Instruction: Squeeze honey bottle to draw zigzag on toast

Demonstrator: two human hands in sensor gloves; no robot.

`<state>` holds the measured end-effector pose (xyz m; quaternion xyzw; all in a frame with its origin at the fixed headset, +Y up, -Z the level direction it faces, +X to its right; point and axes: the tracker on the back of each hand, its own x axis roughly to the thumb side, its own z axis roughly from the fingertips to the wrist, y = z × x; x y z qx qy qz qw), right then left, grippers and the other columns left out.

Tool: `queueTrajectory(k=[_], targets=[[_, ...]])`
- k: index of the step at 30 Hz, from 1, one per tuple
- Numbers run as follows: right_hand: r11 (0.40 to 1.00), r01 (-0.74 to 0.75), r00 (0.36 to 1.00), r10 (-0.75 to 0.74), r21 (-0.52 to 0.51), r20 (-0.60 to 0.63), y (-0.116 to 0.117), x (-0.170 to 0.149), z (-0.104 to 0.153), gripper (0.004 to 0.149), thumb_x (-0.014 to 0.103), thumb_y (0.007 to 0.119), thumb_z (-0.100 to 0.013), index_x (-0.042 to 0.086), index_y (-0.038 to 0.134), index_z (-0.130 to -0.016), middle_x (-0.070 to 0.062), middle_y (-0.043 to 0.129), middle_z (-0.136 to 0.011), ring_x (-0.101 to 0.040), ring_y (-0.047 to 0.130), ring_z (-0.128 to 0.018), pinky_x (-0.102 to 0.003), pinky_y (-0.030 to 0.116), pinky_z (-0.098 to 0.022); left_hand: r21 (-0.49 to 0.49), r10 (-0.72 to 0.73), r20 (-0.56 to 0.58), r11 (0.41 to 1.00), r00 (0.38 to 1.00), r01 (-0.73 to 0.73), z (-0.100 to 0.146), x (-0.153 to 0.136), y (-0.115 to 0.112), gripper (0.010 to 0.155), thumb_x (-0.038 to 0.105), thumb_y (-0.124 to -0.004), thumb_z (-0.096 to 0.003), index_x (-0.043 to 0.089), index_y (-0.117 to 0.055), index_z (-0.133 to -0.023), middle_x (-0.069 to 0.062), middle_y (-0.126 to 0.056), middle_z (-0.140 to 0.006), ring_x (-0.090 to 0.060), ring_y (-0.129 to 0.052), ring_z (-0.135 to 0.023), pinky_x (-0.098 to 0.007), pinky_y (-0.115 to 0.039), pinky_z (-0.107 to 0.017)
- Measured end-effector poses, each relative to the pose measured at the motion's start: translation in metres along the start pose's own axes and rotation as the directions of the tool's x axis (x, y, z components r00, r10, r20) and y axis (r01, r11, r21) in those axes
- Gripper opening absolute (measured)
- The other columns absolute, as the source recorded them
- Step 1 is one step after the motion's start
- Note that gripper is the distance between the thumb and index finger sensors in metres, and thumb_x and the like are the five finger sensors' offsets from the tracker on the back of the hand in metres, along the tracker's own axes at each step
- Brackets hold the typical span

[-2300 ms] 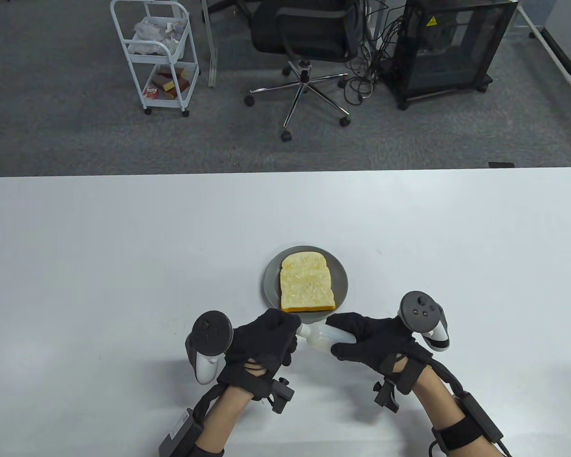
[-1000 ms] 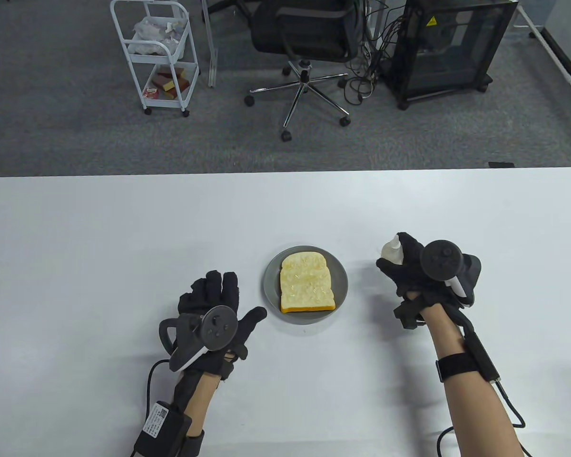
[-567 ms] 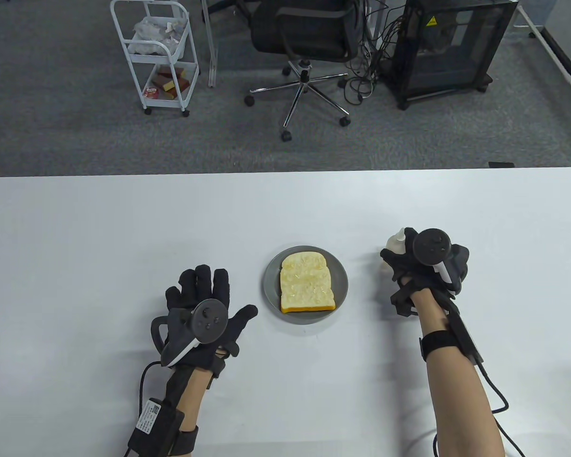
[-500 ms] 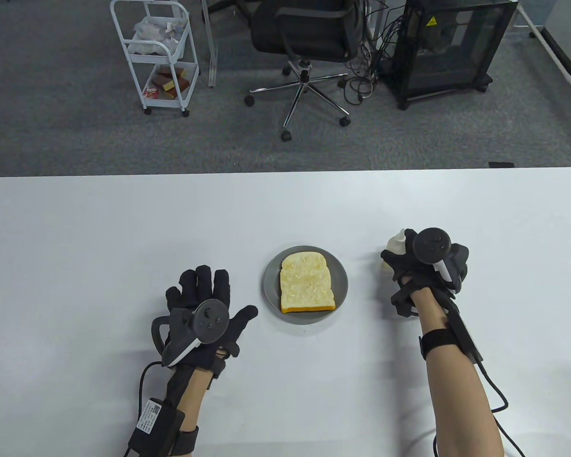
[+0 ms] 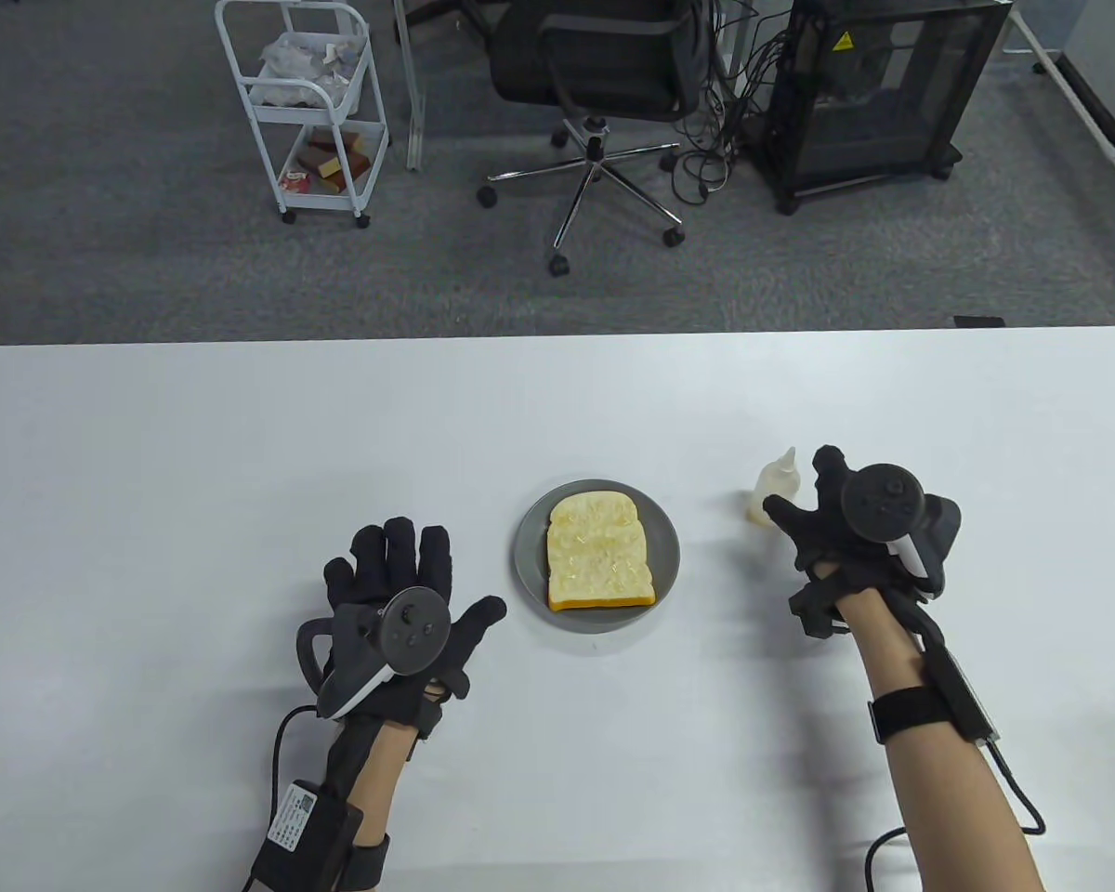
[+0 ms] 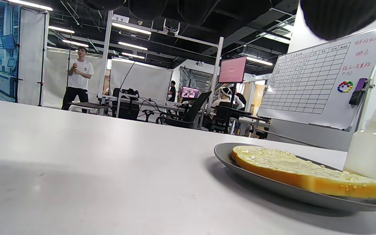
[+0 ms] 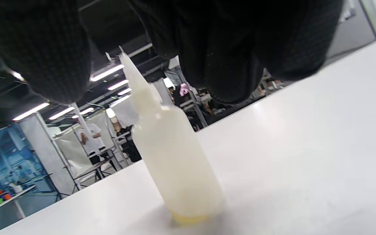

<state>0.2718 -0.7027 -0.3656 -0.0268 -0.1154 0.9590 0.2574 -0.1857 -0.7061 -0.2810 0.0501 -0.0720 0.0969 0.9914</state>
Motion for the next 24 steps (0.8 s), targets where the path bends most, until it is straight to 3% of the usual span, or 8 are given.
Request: queueTrajectory(k=[4,8,12,16,20,24], targets=[[1.000,-0.007,1.000,0.007,-0.010,0.026,-0.019,0.015,0.036,0.087,0.052,0.087,-0.046,-0.004,0.057,-0.104,-0.030,0.077,-0.095,-0.052,0.088,-0.074,-0.058,0.079,-0.045,0.002,-0.001,0.000,1.000,1.000,0.001,0.001,0.000,0.001,0.090,0.080,-0.062,-0.0494,0.022,-0.036,-0.113,-0.020,-0.032,-0.120,-0.057,-0.033,-0.109,-0.078,-0.027,-0.069],[0.999,-0.051,0.990,0.050,0.003,0.130,-0.025,0.029,0.070,0.086,0.054,0.082,-0.049,-0.004,0.055,-0.106,-0.033,0.071,-0.099,-0.059,0.081,-0.078,-0.063,0.075,-0.048,-0.017,-0.032,-0.002,0.999,0.999,0.032,0.002,0.000,0.004,0.091,0.081,-0.059,-0.0490,0.022,-0.034,-0.113,-0.020,-0.028,-0.121,-0.058,-0.031,-0.109,-0.078,-0.025,-0.069],[0.996,-0.092,0.972,0.085,0.022,0.221,-0.020,0.034,0.096,0.087,0.058,0.076,-0.051,0.001,0.049,-0.111,-0.036,0.055,-0.109,-0.069,0.062,-0.087,-0.071,0.063,-0.056,-0.034,-0.004,0.012,0.999,1.000,0.004,0.003,0.000,0.006,0.092,0.082,-0.059,-0.0487,0.023,-0.031,-0.113,-0.020,-0.024,-0.122,-0.058,-0.027,-0.109,-0.080,-0.022,-0.068],[0.981,-0.184,0.947,0.160,0.065,0.277,-0.010,0.036,0.113,0.092,0.066,0.065,-0.050,0.009,0.035,-0.115,-0.033,0.026,-0.116,-0.075,0.031,-0.091,-0.081,0.041,-0.059,-0.063,-0.009,0.027,0.998,1.000,0.010,0.003,0.001,0.006,0.092,0.083,-0.057,-0.0486,0.024,-0.027,-0.113,-0.019,-0.021,-0.122,-0.058,-0.024,-0.109,-0.081,-0.020,-0.067],[0.951,-0.306,0.905,0.280,0.034,0.319,-0.005,0.041,0.116,0.094,0.069,0.061,-0.048,0.011,0.030,-0.115,-0.031,0.023,-0.116,-0.074,0.026,-0.092,-0.083,0.037,-0.059,-0.070,-0.007,0.033,0.997,0.999,0.009,0.004,0.003,0.005,0.093,0.083,-0.057,-0.0485,0.025,-0.023,-0.113,-0.020,-0.019,-0.122,-0.059,-0.023,-0.109,-0.081,-0.019,-0.067],[0.942,-0.333,0.900,0.303,0.047,0.313,-0.002,0.041,0.117,0.094,0.068,0.063,-0.049,0.010,0.030,-0.114,-0.031,0.023,-0.116,-0.074,0.025,-0.092,-0.083,0.036,-0.058,-0.067,-0.004,0.031,0.998,1.000,0.006,0.004,0.002,0.006,0.093,0.082,-0.057,-0.0488,0.025,-0.023,-0.113,-0.019,-0.019,-0.121,-0.058,-0.023,-0.109,-0.081,-0.018,-0.067]])
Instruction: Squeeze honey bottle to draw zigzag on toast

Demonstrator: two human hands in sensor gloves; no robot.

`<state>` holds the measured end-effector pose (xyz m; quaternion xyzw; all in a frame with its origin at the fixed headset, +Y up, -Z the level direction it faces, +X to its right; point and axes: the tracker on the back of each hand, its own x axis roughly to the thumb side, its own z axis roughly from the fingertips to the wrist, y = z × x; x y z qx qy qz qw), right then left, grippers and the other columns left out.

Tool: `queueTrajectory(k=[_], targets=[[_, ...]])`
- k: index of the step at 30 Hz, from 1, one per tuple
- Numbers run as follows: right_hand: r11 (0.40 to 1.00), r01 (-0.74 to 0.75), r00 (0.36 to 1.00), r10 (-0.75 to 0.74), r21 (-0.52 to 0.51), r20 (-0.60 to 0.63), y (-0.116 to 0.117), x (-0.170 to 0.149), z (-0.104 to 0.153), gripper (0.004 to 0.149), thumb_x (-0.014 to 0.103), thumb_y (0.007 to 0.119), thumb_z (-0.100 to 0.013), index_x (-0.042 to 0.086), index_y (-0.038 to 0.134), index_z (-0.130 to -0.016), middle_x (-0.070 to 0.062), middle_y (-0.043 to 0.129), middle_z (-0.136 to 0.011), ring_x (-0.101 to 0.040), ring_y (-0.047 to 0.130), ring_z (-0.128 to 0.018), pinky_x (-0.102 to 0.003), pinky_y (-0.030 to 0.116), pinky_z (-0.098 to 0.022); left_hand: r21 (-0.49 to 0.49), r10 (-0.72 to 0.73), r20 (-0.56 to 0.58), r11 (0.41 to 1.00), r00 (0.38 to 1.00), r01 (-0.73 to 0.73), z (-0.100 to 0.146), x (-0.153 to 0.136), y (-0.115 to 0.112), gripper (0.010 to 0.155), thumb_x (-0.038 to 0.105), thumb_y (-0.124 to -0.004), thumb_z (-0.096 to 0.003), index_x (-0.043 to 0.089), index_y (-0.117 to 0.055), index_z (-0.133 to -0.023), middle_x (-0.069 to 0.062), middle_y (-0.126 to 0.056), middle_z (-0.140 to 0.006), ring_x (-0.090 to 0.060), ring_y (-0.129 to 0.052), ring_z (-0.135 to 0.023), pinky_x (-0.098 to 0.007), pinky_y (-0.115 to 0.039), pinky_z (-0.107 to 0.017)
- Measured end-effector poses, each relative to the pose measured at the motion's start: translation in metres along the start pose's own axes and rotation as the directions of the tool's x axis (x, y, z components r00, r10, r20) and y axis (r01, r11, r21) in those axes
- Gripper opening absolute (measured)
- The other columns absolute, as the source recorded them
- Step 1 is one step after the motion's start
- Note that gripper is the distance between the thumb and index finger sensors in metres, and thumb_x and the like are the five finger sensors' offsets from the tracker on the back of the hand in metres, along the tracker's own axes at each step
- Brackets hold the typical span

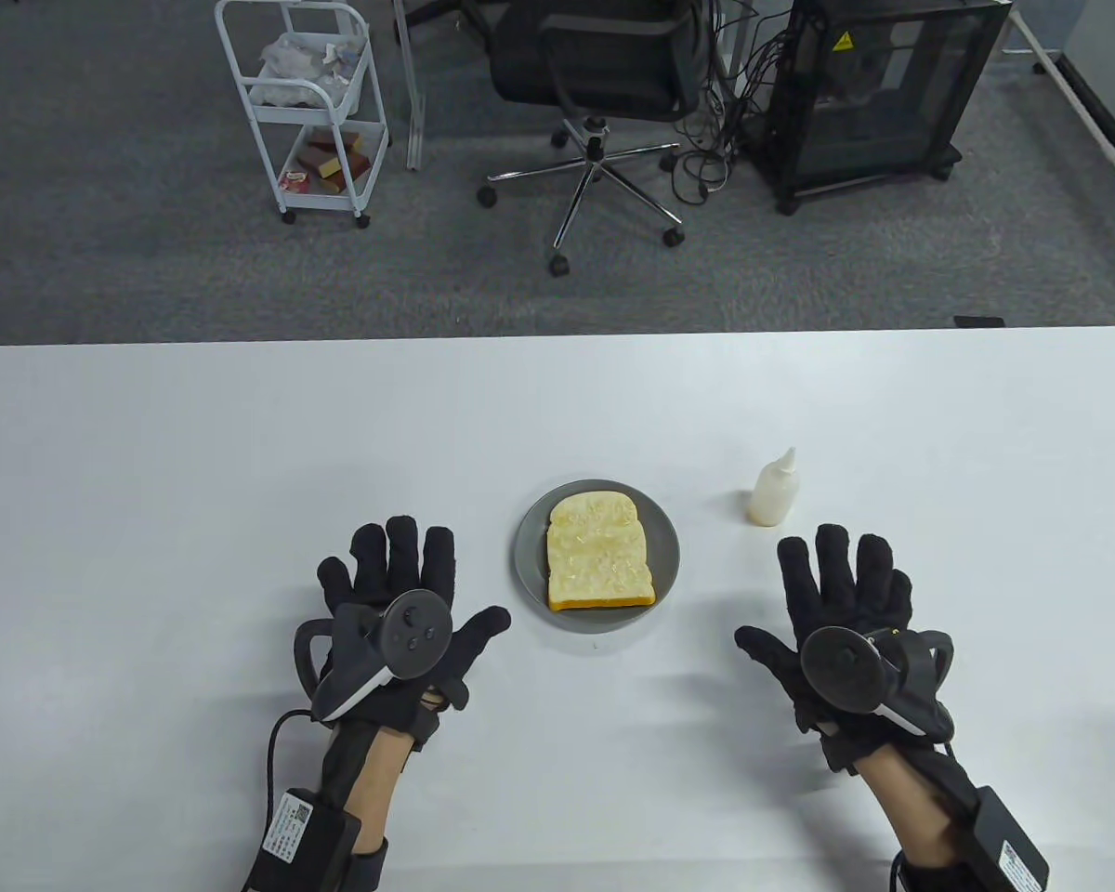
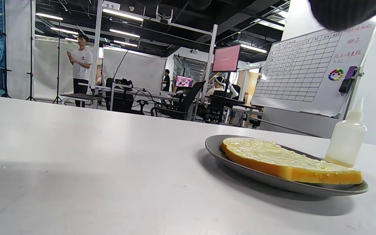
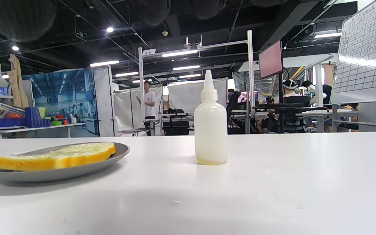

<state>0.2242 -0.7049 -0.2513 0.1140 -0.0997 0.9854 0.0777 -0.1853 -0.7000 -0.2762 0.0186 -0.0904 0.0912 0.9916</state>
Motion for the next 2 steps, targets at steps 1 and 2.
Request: queueTrajectory(k=[1,2], targets=[[1.000,-0.008,1.000,0.008,0.006,-0.006,0.0008,0.0000,0.0002,0.094,0.068,0.063,-0.049,0.010,0.029,-0.114,-0.031,0.023,-0.116,-0.074,0.025,-0.092,-0.083,0.036,-0.059,0.006,0.003,-0.001,1.000,1.000,-0.003,0.0004,-0.0006,0.0007,0.092,0.082,-0.057,-0.0488,0.025,-0.023,-0.113,-0.019,-0.019,-0.121,-0.058,-0.023,-0.109,-0.081,-0.018,-0.067],[1.000,-0.014,1.000,0.014,0.011,-0.007,0.0015,-0.0001,0.0002,0.094,0.068,0.063,-0.049,0.009,0.029,-0.114,-0.031,0.023,-0.116,-0.075,0.026,-0.092,-0.083,0.036,-0.058,0.015,0.007,-0.003,1.000,1.000,-0.007,0.0007,-0.0009,0.0010,0.092,0.082,-0.057,-0.0487,0.024,-0.025,-0.112,-0.020,-0.020,-0.121,-0.058,-0.024,-0.109,-0.081,-0.019,-0.067]])
